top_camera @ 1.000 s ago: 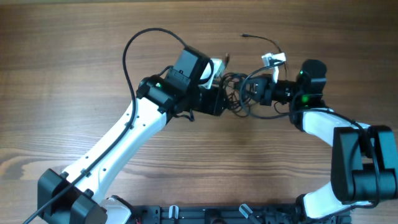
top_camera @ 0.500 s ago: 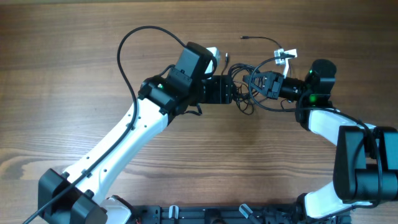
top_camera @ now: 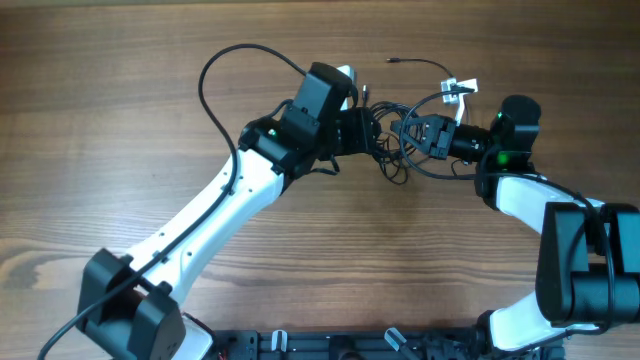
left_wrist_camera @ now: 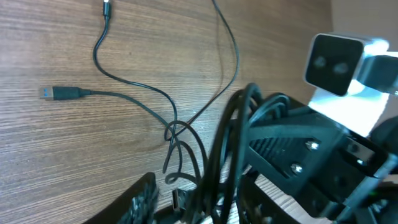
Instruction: Untangle cables
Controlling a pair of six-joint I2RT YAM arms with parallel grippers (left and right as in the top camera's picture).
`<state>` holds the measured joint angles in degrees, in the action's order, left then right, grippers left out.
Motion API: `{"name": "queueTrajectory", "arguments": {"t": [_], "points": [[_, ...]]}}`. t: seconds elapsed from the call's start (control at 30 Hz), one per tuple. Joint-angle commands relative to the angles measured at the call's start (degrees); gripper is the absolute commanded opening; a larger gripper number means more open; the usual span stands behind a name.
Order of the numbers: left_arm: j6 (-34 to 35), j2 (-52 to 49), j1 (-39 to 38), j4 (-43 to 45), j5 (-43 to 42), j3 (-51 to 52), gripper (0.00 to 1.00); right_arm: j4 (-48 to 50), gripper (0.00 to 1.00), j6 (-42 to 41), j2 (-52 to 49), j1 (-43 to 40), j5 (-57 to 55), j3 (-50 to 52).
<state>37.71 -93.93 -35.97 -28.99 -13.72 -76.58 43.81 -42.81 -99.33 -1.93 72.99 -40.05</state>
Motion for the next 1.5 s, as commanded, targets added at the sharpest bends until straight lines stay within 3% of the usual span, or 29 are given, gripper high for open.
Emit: {"name": "queueTrajectory", "arguments": {"t": [0.0, 0.07, 0.23, 0.37, 0.5, 0.73, 0.83, 0.97, 1.0, 1.07, 1.13, 1.17, 1.2, 1.33, 1.47], "points": [[0.5, -2.1, -0.3, 0.3, 0.5, -0.2, 0.32, 0.2, 0.04, 1.6, 0.3, 0.2, -0.1, -0.3], [0.5, -1.7, -0.1, 0.4, 0.5, -0.2, 0.04, -0.3, 0.04, 4.2, 0.3, 0.2, -0.2, -0.3], [0.0, 2.2, 2.3, 0.1, 0.3, -0.2, 0.04, -5.5, 0.04, 7.1, 0.3, 0.2, -3.2, -0.3], [-2.9, 9.2, 5.2, -5.8, -0.2, -0.2, 0.04, -11.3, 0.04, 9.9, 0.3, 0.2, -9.2, -0.3], [-3.0, 13.2, 6.6, -11.4, -0.1, -0.2, 0.04, -13.1, 0.04, 12.0, 0.3, 0.2, -11.1, -0.3], [-3.1, 14.4, 9.9, -11.9, 2.4, -0.2, 0.04, -14.3, 0.04, 12.1, 0.3, 0.2, -11.8, -0.3], [-6.0, 15.0, 15.0, -9.8, 4.2, -0.2, 0.04, -15.1, 0.04, 12.5, 0.3, 0.2, -11.7, -0.3], [-0.6, 15.6, 25.0, -7.2, 4.2, -0.2, 0.04, -16.1, 0.04, 12.4, 0.3, 0.2, -11.8, -0.3], [3.1, 15.5, 27.3, -7.3, 4.2, -0.2, 0.08, -16.2, 0.05, 12.3, 0.3, 0.2, -11.7, -0.3], [8.4, 15.2, 30.1, -8.1, 4.2, -0.2, 0.3, -16.6, 0.04, 11.1, 0.3, 0.2, -11.7, -0.3], [9.2, 15.1, 30.6, -8.5, 2.4, -0.2, 0.45, -16.5, 0.04, 11.1, 0.3, 0.2, -11.7, -0.3], [9.2, 15.1, 30.2, -8.8, 1.1, -0.2, 0.77, -16.6, 0.04, 11.1, 0.3, 0.2, -11.7, -0.3], [9.2, 15.1, 29.6, -9.3, 0.1, -0.2, 0.97, -16.6, 0.04, 11.1, 0.3, 0.2, -11.7, -0.3], [9.0, 14.4, 23.7, -13.8, -1.5, -0.2, 0.99, -17.2, 0.04, 11.1, 0.3, 0.2, -11.7, -0.3], [9.0, 11.5, 15.8, -12.8, -0.6, -0.2, 1.0, -17.8, 0.04, 11.1, 0.3, 0.2, -11.5, -0.3]]}}
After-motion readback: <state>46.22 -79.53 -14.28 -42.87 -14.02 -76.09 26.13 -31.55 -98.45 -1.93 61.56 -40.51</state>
